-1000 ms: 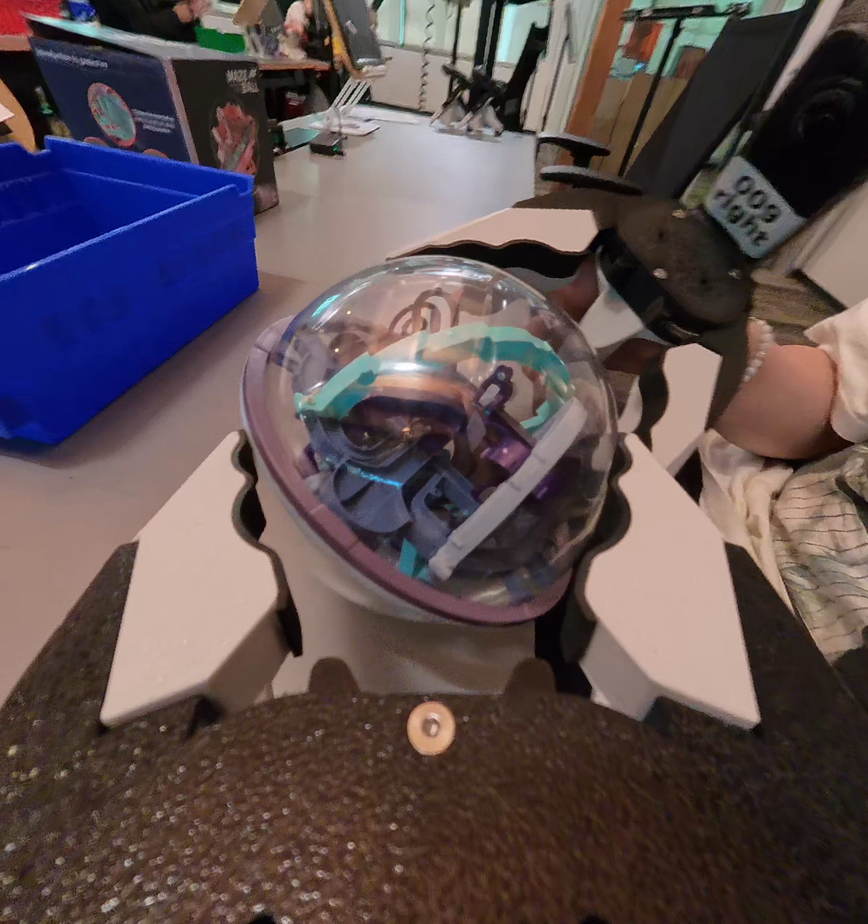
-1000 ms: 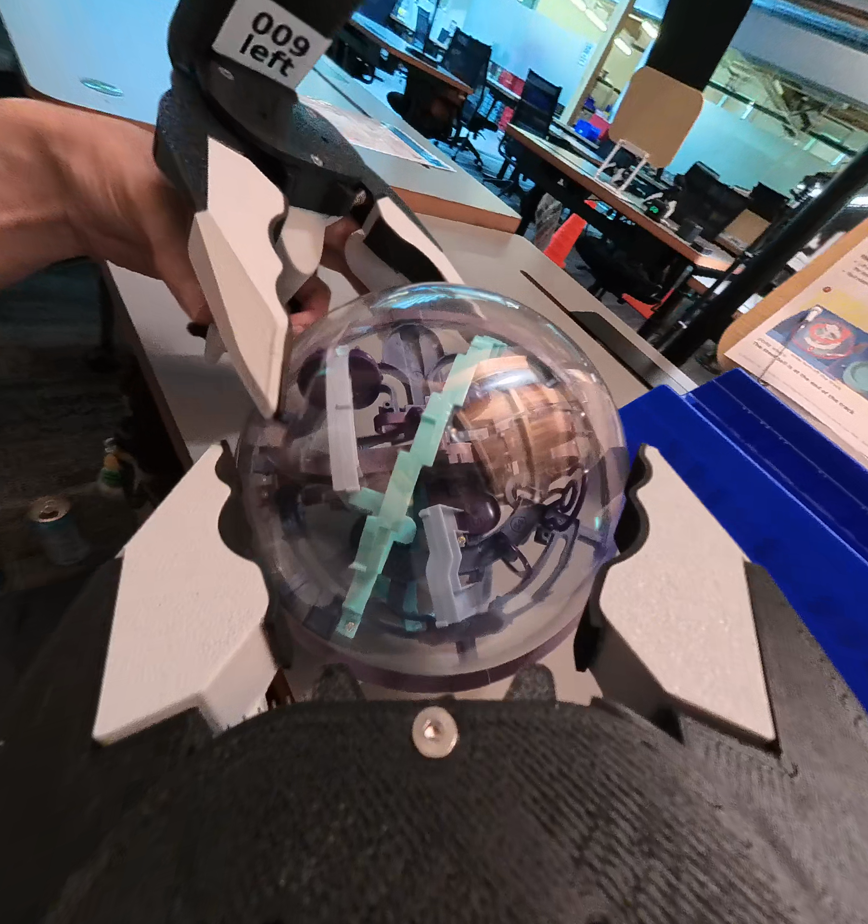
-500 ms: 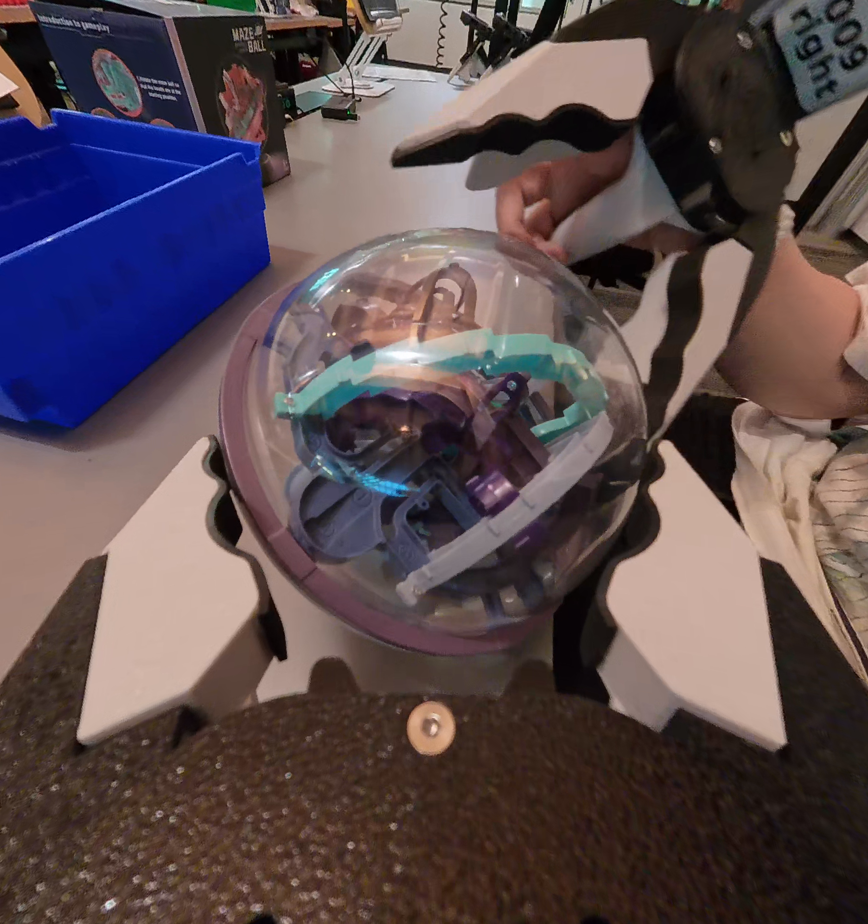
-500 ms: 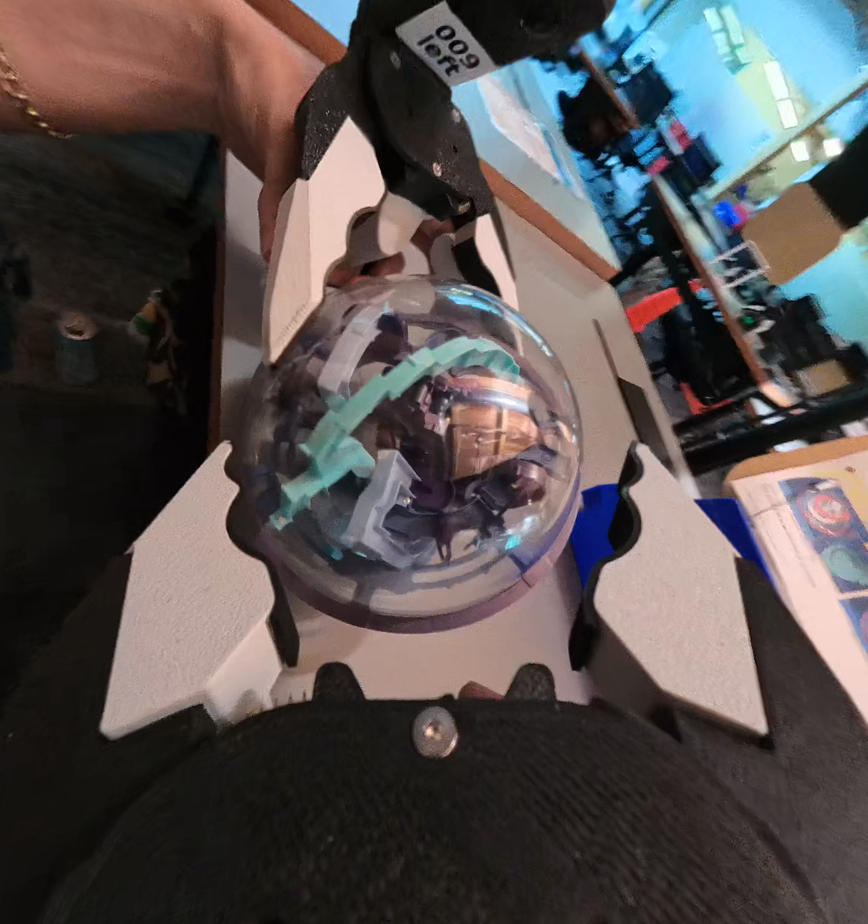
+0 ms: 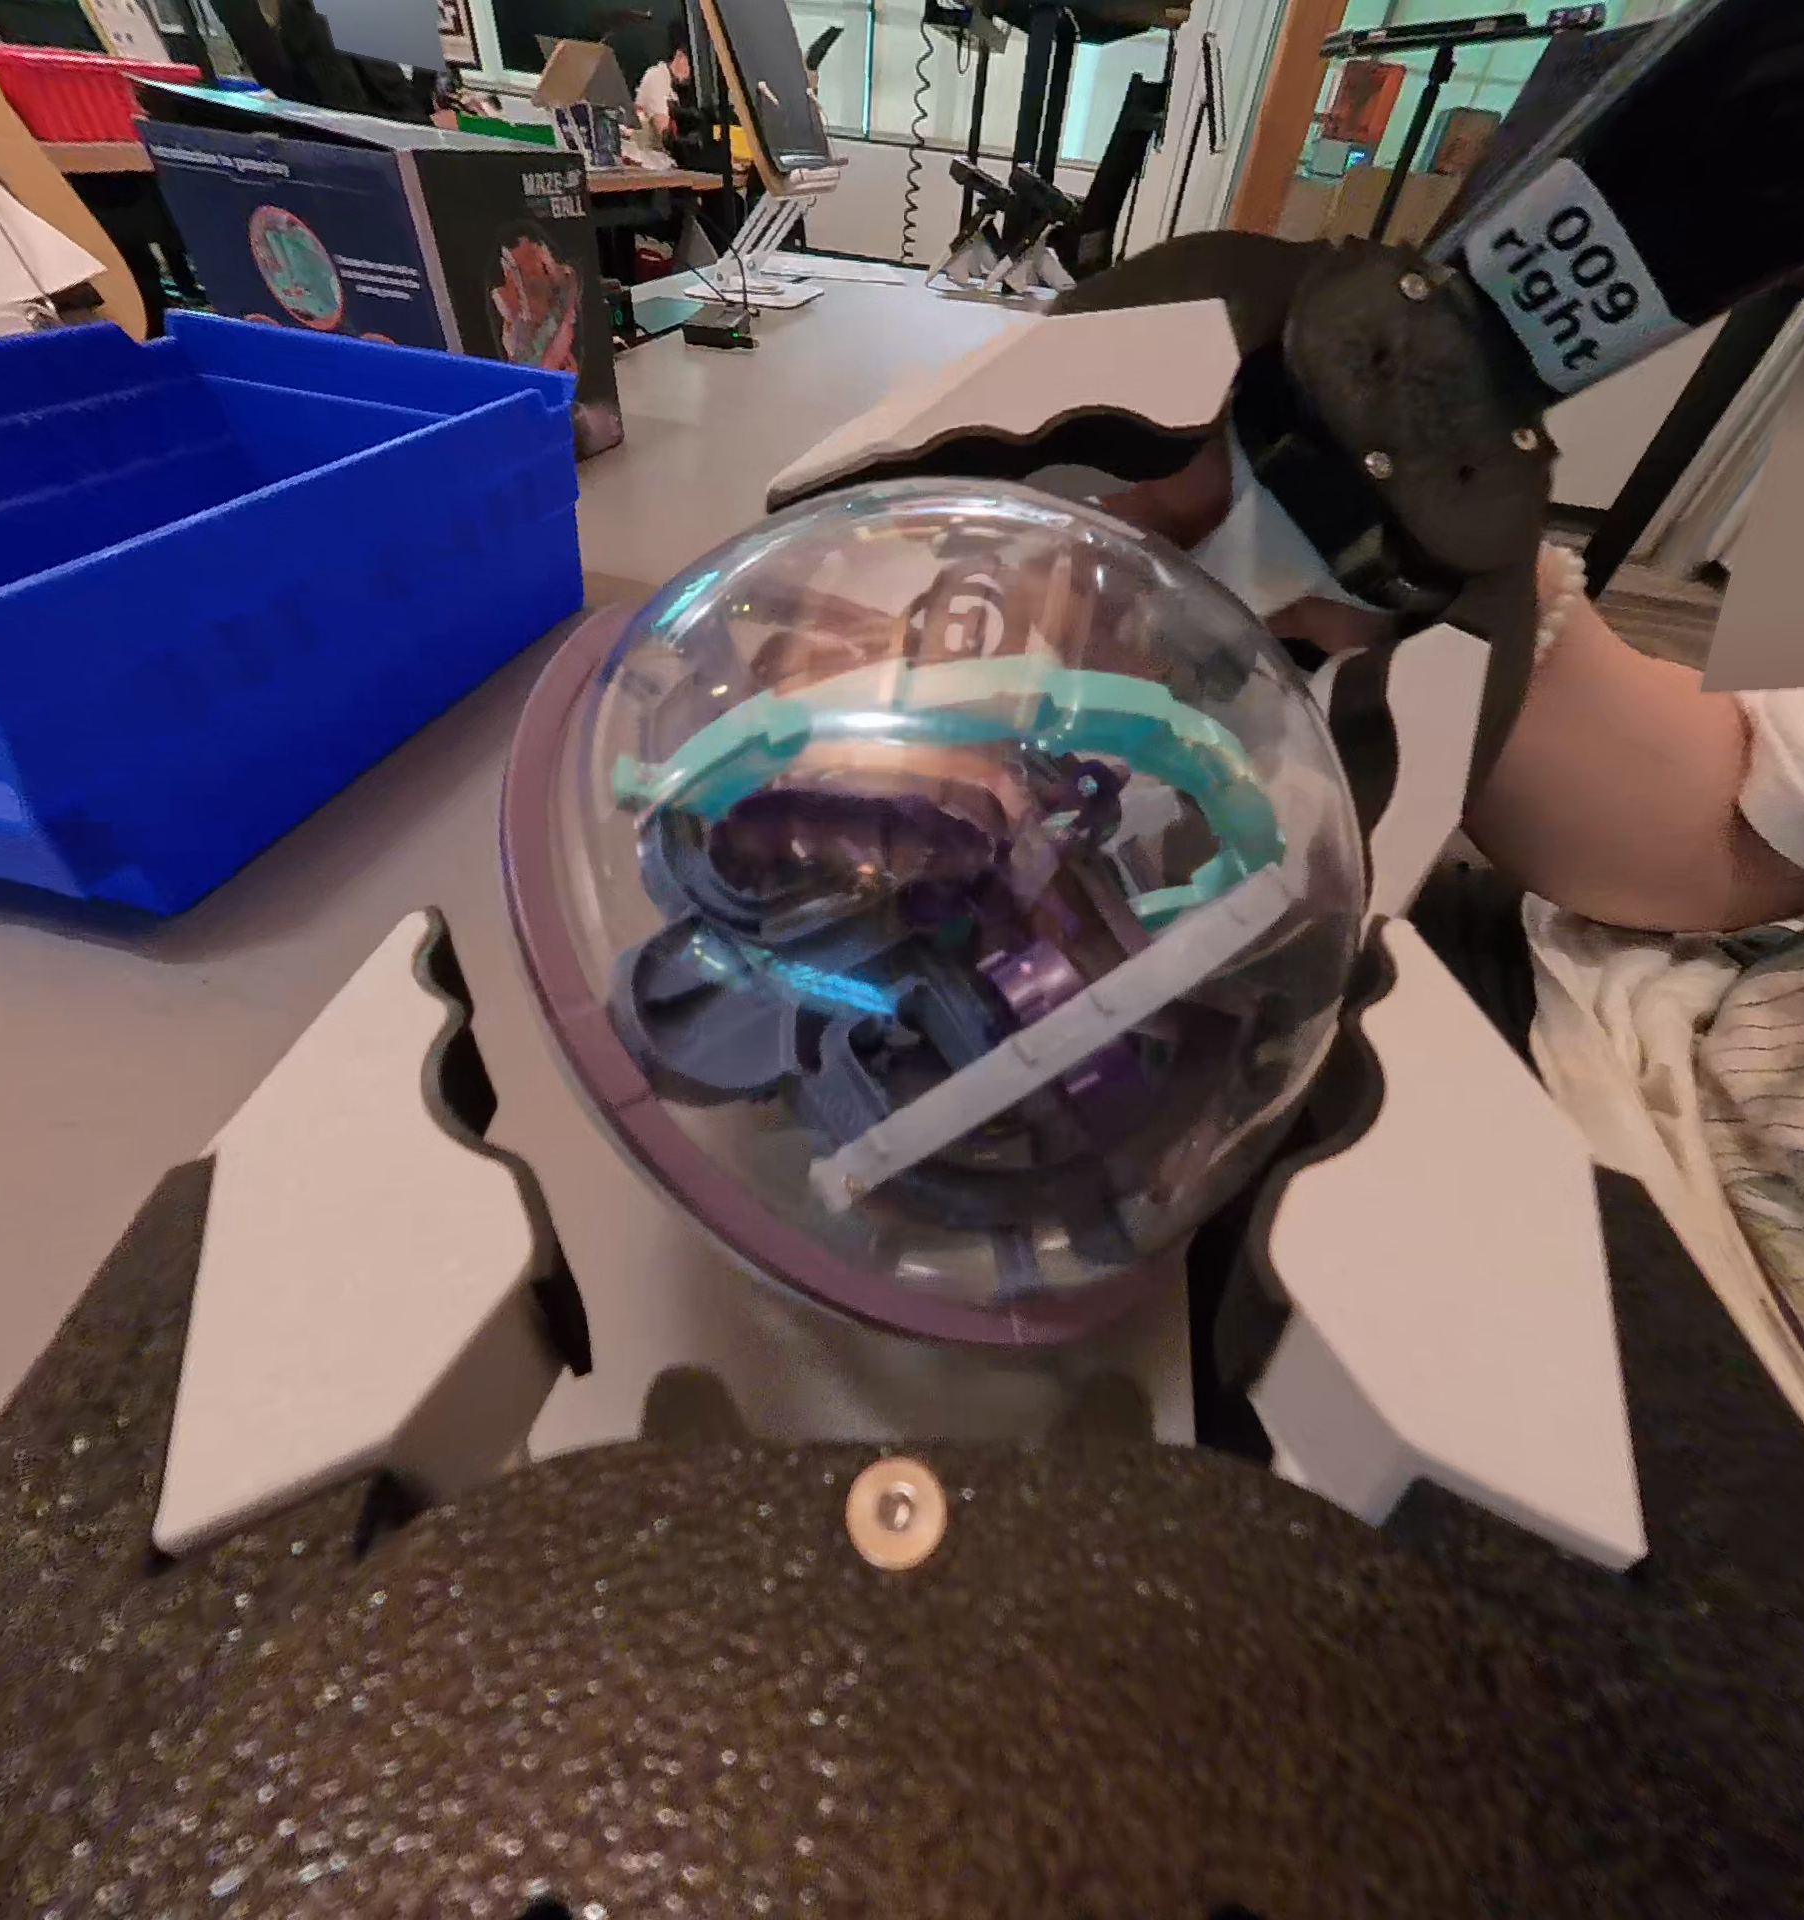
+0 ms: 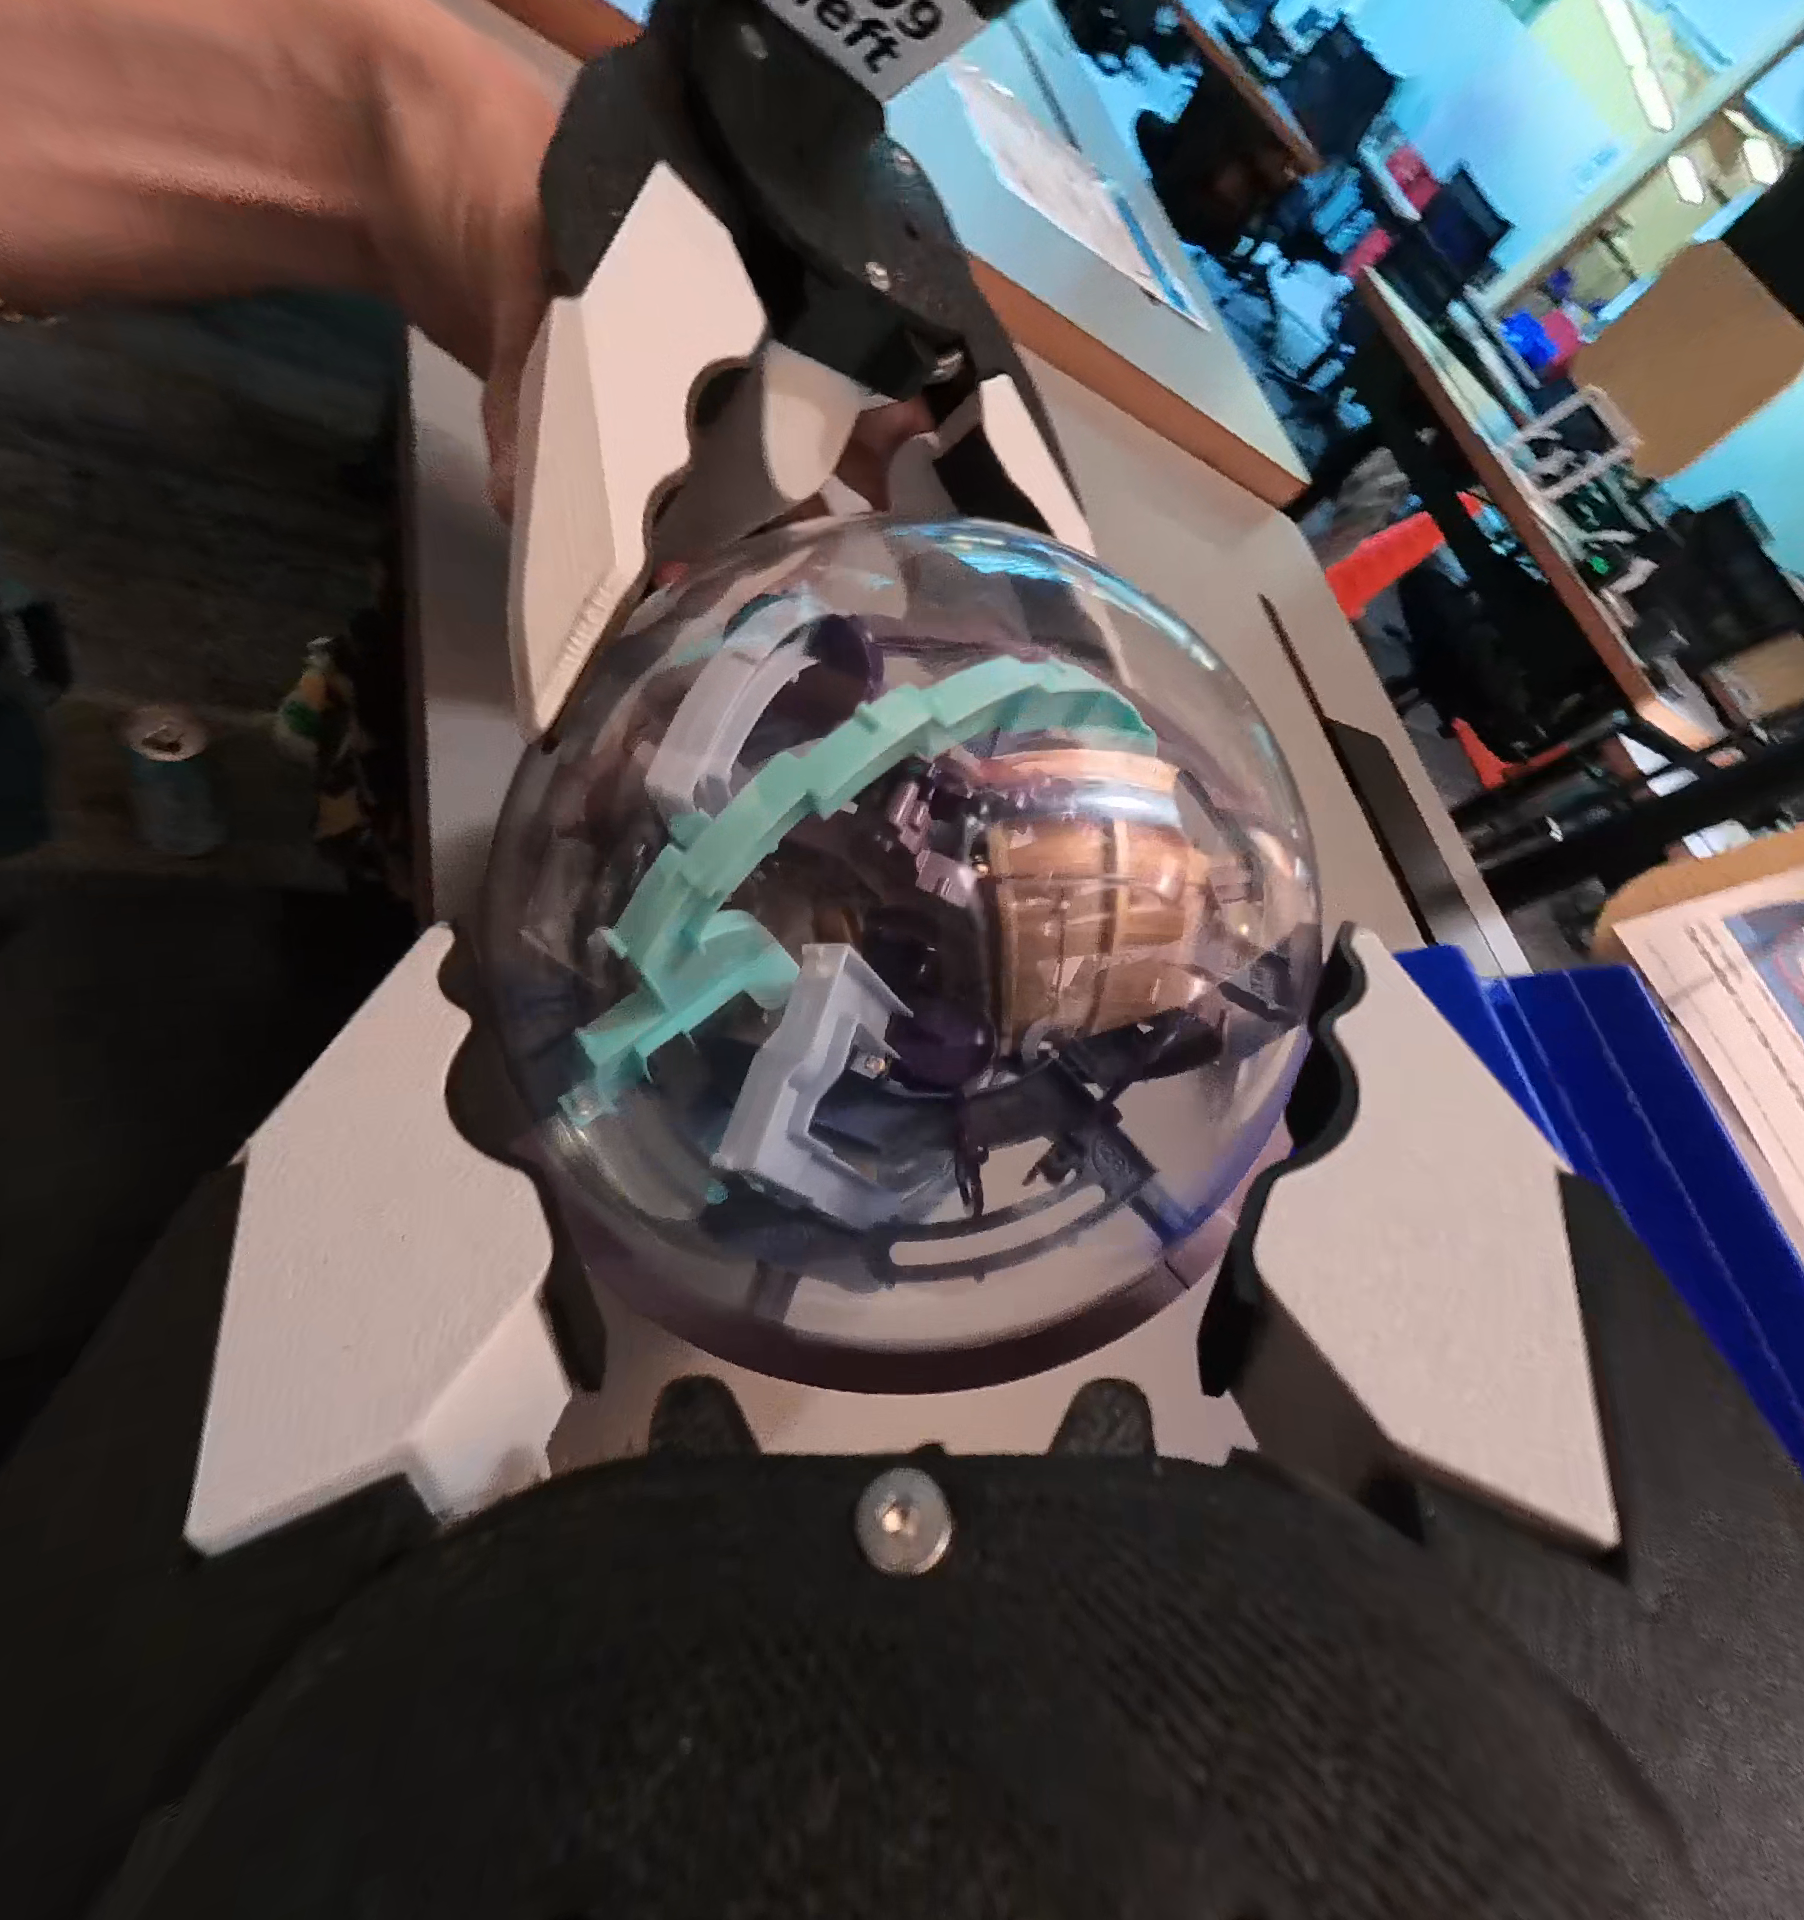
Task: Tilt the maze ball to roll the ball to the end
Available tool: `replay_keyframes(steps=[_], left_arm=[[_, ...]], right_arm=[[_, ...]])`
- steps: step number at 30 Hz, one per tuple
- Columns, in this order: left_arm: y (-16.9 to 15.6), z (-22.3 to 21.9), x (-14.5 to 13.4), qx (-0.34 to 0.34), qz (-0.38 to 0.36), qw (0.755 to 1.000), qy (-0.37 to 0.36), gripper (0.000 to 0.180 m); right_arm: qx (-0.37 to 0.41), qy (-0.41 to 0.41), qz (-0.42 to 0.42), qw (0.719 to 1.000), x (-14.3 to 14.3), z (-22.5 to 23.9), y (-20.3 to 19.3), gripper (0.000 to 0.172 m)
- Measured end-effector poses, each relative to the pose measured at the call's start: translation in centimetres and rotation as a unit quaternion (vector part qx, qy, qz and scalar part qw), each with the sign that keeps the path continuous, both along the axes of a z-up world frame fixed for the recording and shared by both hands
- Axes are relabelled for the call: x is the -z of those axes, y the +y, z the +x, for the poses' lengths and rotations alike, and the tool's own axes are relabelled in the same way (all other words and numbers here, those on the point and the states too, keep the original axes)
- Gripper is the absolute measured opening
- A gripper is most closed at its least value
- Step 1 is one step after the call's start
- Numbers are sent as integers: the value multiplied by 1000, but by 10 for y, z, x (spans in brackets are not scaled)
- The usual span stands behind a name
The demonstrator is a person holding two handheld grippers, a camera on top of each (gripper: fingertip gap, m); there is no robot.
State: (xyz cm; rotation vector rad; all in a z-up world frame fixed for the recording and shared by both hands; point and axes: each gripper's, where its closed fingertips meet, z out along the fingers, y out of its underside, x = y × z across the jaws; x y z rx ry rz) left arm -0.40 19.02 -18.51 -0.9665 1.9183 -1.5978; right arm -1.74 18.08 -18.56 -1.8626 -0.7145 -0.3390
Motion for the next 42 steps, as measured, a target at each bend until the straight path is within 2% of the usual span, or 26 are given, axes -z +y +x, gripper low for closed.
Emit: replay_keyframes(steps=[2,6,9,12,16,17,20,22,24,27,34,42], left_arm=[[2,1,1,-5,5,1000,-1,156],[0,1,2,-4,33,999,-12,151],[-5,0,1,8,40,999,-22,147],[-4,-3,2,15,26,999,-22,150],[-3,-5,2,22,9,999,-23,149],[-4,-4,1,21,2,1000,-23,149],[-7,-3,-1,27,-15,999,-24,149],[-11,-4,0,38,-21,999,-22,149],[-14,-4,0,44,-30,998,-18,149],[-10,-4,-3,44,-60,997,-14,149],[-1,-4,-21,47,-174,983,-23,148],[15,-2,-34,5,-164,983,-82,137]], right_arm=[[38,8,17,999,-1,2,1,150],[121,76,72,987,-8,5,2,145],[150,87,94,980,-8,4,1,144],[106,51,95,989,-8,-3,-3,141],[-8,-62,35,997,3,-5,-21,145],[-25,-67,14,997,6,-1,-24,147],[-49,-34,14,998,-1,14,-20,139],[-96,-17,17,995,0,9,-17,143],[-107,-8,21,994,4,4,-12,150],[-80,19,32,996,6,3,-6,153],[33,136,12,990,12,-4,2,153],[86,179,24,980,10,-1,3,151]])
